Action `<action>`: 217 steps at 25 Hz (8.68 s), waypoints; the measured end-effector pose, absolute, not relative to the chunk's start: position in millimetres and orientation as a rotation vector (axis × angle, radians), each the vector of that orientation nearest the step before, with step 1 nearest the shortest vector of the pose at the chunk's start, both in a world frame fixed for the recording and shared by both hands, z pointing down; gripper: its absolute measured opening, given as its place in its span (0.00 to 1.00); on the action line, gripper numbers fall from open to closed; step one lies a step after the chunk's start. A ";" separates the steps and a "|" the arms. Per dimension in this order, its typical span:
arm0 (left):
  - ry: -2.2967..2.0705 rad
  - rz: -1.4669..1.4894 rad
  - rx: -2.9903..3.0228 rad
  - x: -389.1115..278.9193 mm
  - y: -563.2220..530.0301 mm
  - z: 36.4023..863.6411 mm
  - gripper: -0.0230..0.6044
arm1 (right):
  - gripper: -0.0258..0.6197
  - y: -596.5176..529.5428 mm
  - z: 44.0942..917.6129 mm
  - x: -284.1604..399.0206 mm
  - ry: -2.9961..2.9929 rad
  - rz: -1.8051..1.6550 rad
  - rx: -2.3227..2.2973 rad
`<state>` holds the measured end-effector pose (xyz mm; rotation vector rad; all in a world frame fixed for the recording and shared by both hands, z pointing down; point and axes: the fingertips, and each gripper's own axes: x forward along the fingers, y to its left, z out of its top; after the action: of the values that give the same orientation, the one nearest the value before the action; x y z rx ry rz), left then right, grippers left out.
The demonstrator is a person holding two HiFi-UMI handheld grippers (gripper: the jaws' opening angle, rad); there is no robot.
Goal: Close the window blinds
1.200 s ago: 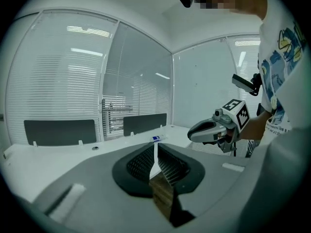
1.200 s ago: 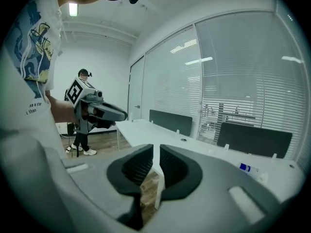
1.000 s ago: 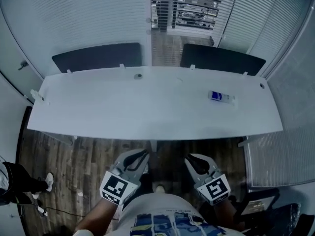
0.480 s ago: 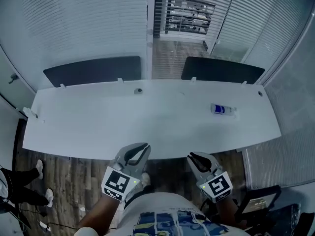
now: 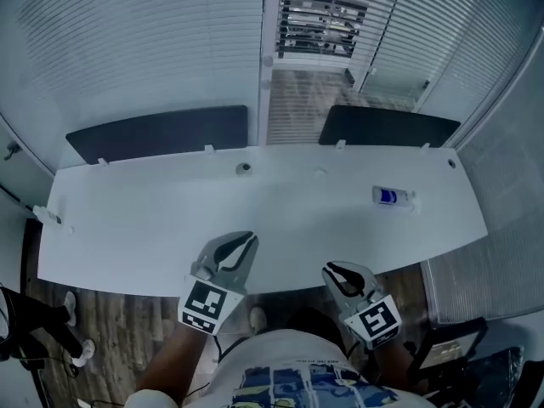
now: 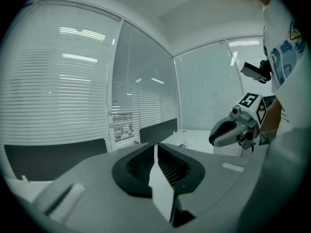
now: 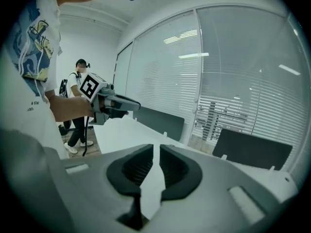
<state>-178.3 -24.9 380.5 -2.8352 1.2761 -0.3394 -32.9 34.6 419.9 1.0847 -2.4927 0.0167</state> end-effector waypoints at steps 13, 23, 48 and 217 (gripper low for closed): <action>1.276 -0.341 -2.817 -151.0 -114.2 375.7 0.08 | 0.09 -19.9 421.1 -20.4 -2.513 0.043 1.112; 1.351 -0.523 -2.710 -129.6 -215.5 395.7 0.08 | 0.09 -72.2 428.2 32.1 -2.501 0.069 1.144; 1.556 -0.834 -2.360 -133.1 -432.8 408.6 0.19 | 0.09 -131.9 460.8 131.6 -2.419 0.222 1.246; 1.621 -0.886 -1.983 -138.8 -502.9 404.0 0.33 | 0.08 -145.8 473.4 175.2 -2.375 0.299 1.276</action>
<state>-138.8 -502.9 404.0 -1.9828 1.6208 -0.8862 175.2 -145.8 473.4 1.2763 -2.3751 0.2986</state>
